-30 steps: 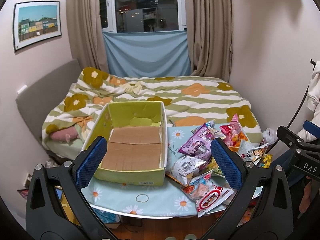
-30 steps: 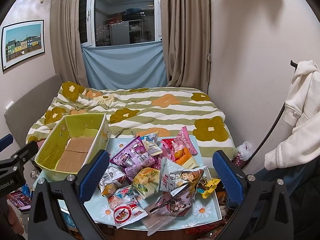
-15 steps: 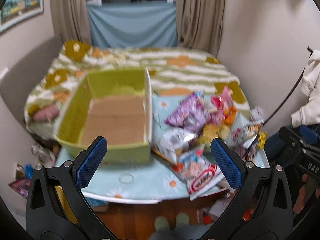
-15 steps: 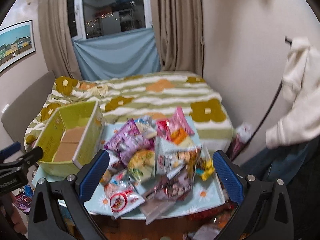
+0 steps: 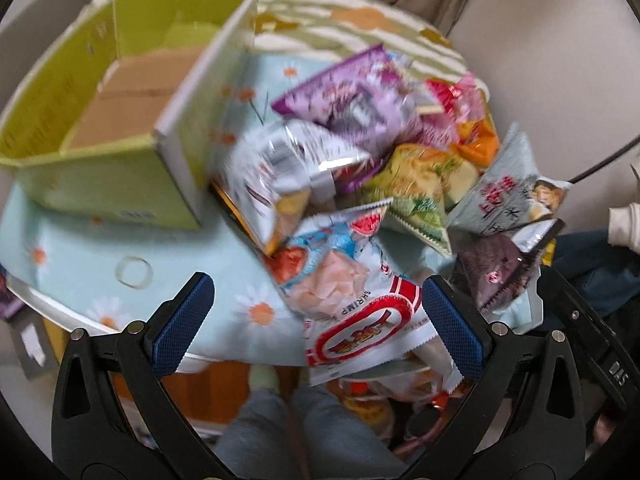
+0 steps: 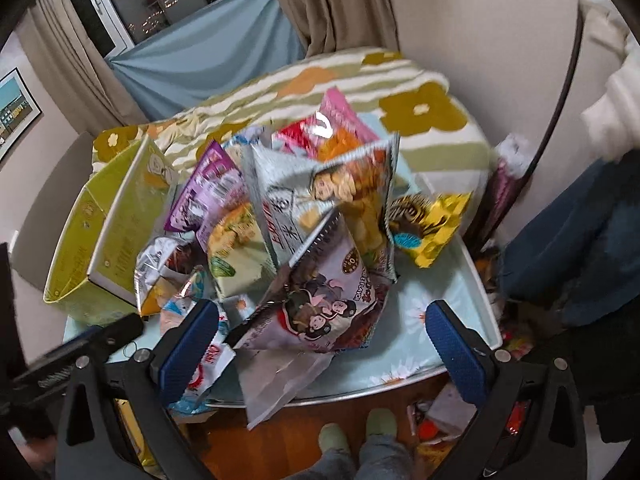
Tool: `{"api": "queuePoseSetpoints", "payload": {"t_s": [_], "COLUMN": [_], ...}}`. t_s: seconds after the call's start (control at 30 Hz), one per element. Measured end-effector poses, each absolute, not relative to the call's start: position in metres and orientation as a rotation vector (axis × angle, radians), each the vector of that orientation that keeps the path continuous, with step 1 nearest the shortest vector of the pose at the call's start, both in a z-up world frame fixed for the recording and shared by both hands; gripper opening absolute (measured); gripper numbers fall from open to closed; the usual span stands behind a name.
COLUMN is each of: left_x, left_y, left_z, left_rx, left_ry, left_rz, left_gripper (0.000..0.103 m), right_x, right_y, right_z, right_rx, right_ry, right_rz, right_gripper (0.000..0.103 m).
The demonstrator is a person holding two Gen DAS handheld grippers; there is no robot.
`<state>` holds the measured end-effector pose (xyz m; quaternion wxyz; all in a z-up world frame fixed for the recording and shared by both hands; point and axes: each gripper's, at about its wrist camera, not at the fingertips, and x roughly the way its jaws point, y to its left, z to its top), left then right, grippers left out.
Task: Organize snacks
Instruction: 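Grasp the shrimp chip bag with the left gripper while the right grasps a chocolate bag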
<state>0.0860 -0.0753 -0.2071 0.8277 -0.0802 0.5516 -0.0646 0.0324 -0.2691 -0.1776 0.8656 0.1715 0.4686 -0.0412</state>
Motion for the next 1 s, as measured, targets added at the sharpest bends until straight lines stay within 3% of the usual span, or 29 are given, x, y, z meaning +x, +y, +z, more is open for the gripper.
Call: {"api": "queuePoseSetpoints", "payload": {"t_s": [0.33, 0.5, 0.73, 1.0], "left_x": [0.103, 0.105, 0.107, 0.107], "left_y": [-0.093, -0.095, -0.098, -0.103], "left_z": [-0.255, -0.276, -0.275, -0.265], "left_rx": [-0.197, -0.243, -0.220, -0.208], "left_ry": [1.284, 1.338, 1.333, 1.335], "left_rz": [-0.069, -0.082, -0.091, -0.119], "left_gripper": [0.098, 0.076, 0.067, 0.062], "right_x": [0.063, 0.072, 0.076, 0.073], "right_y": [-0.288, -0.293, -0.297, -0.305], "right_z": [-0.221, -0.251, -0.270, -0.280], "right_rx": [0.546, 0.651, 0.706, 0.743], "right_ry": [1.093, 1.173, 1.211, 1.218], "right_rz": [-0.035, 0.007, 0.038, 0.060], "right_gripper": [0.103, 0.103, 0.103, 0.078]}}
